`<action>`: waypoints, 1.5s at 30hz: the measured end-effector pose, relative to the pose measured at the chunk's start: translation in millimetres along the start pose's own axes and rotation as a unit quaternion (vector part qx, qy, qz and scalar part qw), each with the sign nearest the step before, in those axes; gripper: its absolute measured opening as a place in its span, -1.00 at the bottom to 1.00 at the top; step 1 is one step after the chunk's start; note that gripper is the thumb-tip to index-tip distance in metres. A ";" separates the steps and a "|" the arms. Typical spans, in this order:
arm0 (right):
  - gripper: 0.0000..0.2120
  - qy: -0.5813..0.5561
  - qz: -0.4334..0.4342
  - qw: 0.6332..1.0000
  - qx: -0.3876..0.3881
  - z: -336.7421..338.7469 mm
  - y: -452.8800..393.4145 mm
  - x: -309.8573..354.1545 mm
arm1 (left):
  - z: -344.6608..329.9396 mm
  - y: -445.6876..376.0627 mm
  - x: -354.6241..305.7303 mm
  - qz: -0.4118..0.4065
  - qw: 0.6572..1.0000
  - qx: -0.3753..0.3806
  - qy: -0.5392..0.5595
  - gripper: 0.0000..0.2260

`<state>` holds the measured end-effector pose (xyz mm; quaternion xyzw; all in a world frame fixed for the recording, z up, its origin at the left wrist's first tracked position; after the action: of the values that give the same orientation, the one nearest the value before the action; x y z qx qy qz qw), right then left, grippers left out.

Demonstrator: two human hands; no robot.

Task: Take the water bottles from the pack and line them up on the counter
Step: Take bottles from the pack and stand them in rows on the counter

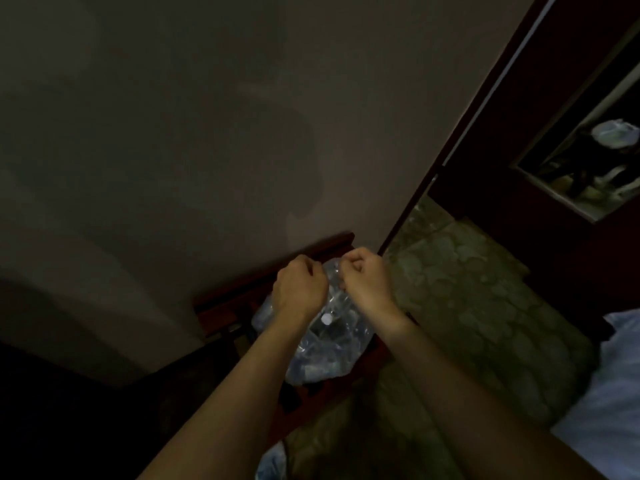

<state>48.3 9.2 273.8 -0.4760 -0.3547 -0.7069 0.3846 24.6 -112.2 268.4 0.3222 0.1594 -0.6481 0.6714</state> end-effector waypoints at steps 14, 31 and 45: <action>-0.81 0.065 -0.132 0.984 0.098 -8.8 -82.8 -104.5 | -120.4 -52.0 54.6 0.118 0.978 0.167 0.035 -0.76; -0.79 0.170 -0.273 0.883 0.343 12.5 -167.6 -212.6 | -253.7 -102.7 62.5 0.293 0.931 0.217 0.013 -0.68; -0.84 0.202 -0.330 0.854 0.347 2.2 -154.3 -258.5 | -334.1 -139.3 89.7 0.381 0.880 0.222 0.178 -0.63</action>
<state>-22.0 134.3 9.1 -0.0129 -0.6278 -0.7039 0.3320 -33.1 39.2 -67.4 0.6085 -0.0071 -0.2927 0.7376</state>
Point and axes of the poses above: each hand's wrist, its own y-axis away from the middle knuckle, its own z-axis out of the back of the hand, x = y × z, the point moved 3 cm from there along -y, towards the middle knuckle, and after that the axes turned 15 degrees about -y, right-handed, at the moved point
